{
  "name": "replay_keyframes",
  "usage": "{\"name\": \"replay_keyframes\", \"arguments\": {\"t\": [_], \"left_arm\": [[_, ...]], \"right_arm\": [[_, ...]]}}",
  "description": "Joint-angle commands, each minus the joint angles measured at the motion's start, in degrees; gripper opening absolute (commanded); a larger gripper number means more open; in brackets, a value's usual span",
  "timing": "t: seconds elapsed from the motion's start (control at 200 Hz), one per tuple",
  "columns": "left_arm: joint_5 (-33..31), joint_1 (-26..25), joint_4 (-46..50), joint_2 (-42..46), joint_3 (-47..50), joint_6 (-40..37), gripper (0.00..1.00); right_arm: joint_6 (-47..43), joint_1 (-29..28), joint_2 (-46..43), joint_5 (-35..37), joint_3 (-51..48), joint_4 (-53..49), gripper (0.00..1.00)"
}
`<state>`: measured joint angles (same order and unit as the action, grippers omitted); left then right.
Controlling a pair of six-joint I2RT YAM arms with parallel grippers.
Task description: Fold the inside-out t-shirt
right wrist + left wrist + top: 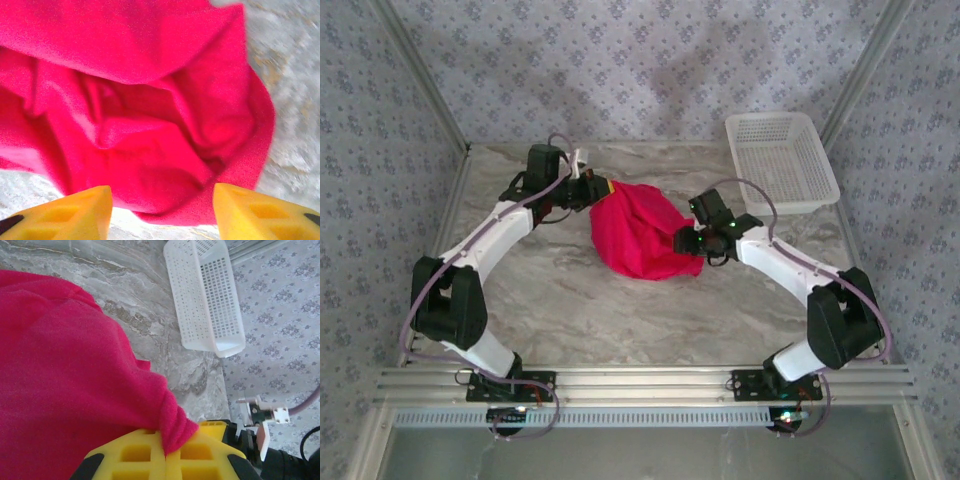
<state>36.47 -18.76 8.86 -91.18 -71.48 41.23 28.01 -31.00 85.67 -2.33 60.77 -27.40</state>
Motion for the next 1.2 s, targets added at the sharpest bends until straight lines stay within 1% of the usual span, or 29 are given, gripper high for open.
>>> {"name": "replay_keyframes", "arguments": {"t": [0.0,0.075,0.1,0.17,0.285,0.32,0.35,0.375,0.41,0.455,0.46,0.47,0.475,0.48,0.51,0.58,0.655,0.77,0.914,0.999,1.054,1.119,1.194], "left_arm": [[1.50,0.18,-1.67,0.98,-1.94,-0.63,0.00],[1.59,0.13,-1.01,0.91,-2.26,-0.80,0.00],[1.59,0.13,-0.83,0.91,-2.33,-0.94,0.00],[1.46,0.13,-0.28,1.15,-2.51,-1.15,0.00],[1.33,0.22,0.40,1.60,-2.62,-1.43,0.00],[1.28,0.26,0.59,1.79,-2.66,-1.59,0.00],[1.32,0.37,0.86,2.00,-2.65,-1.67,0.00],[1.41,0.47,0.97,2.12,-2.68,-1.68,0.00],[1.50,0.57,1.37,2.35,-2.66,-1.90,0.00],[1.59,0.80,2.20,2.77,-2.78,-2.48,0.00],[1.59,0.82,2.29,2.85,-2.78,-2.56,0.00],[1.59,0.87,2.58,3.02,-2.85,-2.74,0.00],[1.59,0.90,2.70,3.07,-2.91,-2.83,0.00],[1.54,0.95,2.81,3.13,-2.93,-3.00,0.00],[1.46,1.16,3.78,3.51,-3.08,-3.60,0.00],[1.07,1.90,5.91,4.43,-3.72,-5.16,0.00],[1.10,3.03,7.20,5.42,-4.23,-6.15,0.00],[2.49,5.00,8.97,6.57,-5.95,-6.85,0.00],[4.00,6.20,12.14,7.72,-9.57,-8.58,0.00],[4.56,6.28,12.41,8.06,-10.60,-9.06,0.00],[4.43,6.26,11.94,7.84,-10.43,-9.24,0.00],[4.07,6.28,11.60,6.71,-9.81,-9.49,0.00],[3.18,6.20,11.27,4.16,-8.74,-10.15,0.00]], "right_arm": [[-4.87,-1.53,3.37,0.59,4.36,3.74,0.62],[-7.66,-2.12,7.48,1.44,7.06,5.40,0.67],[-8.62,-2.30,9.03,1.58,9.52,5.89,0.69],[-10.85,-2.38,13.45,1.36,12.66,6.17,0.71],[-12.25,-2.23,20.12,1.21,18.46,5.69,0.71],[-12.44,-2.13,21.91,1.76,20.38,5.12,0.70],[-12.45,-2.09,23.07,2.77,21.82,4.51,0.64],[-12.54,-1.96,23.81,3.75,22.97,3.95,0.55],[-12.63,-1.59,24.34,4.88,24.46,3.07,0.41],[-12.63,-1.24,24.18,6.33,25.92,1.79,0.20],[-12.67,-1.16,24.10,6.44,26.03,1.63,0.18],[-12.75,-1.07,23.86,6.67,26.23,1.36,0.13],[-12.77,-1.05,23.63,6.84,26.37,1.02,0.09],[-12.77,-1.05,23.63,6.84,26.37,1.02,0.09],[-12.79,-0.83,22.61,7.70,26.66,0.25,0.00],[-12.89,-0.51,18.92,8.98,26.68,-2.46,0.00],[-13.48,-0.20,14.28,8.36,27.16,-6.55,0.00],[-14.77,0.90,6.01,2.50,28.50,-12.87,0.00],[-13.91,3.80,-3.67,-7.76,29.41,-17.63,0.00],[-12.11,5.90,-8.08,-13.53,27.90,-17.10,0.00],[-10.68,7.87,-10.31,-17.34,25.04,-14.30,0.00],[-9.35,10.37,-11.05,-20.21,21.30,-10.92,0.00],[-9.46,13.64,-9.70,-22.99,16.89,-7.48,0.00]]}}
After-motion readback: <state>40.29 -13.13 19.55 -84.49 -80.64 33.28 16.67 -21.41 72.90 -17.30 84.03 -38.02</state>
